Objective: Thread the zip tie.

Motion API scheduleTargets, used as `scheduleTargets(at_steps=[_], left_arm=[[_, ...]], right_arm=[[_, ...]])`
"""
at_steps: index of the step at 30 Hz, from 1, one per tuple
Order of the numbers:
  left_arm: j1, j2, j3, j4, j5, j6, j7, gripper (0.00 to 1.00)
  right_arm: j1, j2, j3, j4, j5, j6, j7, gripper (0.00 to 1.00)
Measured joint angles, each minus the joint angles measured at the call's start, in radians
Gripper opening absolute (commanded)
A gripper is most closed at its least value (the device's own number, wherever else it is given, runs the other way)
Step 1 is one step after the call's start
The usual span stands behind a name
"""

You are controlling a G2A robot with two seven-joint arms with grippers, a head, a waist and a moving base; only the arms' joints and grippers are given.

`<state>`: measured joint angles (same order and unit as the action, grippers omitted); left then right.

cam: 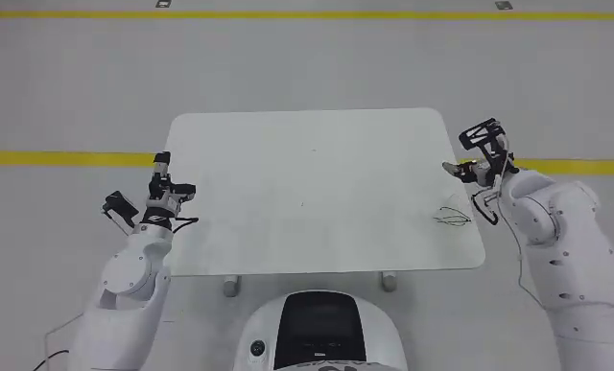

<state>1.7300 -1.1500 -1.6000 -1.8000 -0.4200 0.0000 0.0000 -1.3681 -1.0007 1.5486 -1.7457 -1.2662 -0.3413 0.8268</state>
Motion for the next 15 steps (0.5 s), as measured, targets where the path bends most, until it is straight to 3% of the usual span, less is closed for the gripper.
scheduleTargets(at_steps=[3,7,15], left_arm=[[0.000,0.000,0.000,0.000,0.000,0.000,0.000,1.00],[0.000,0.000,0.000,0.000,0.000,0.000,0.000,1.00],[0.000,0.000,0.000,0.000,0.000,0.000,0.000,1.00]], right_arm=[[0.021,0.041,-0.110,0.002,-0.081,0.002,0.025,1.00],[0.048,0.101,-0.205,0.028,0.020,0.001,0.066,1.00],[0.048,0.103,-0.206,0.027,0.026,0.001,0.068,1.00]])
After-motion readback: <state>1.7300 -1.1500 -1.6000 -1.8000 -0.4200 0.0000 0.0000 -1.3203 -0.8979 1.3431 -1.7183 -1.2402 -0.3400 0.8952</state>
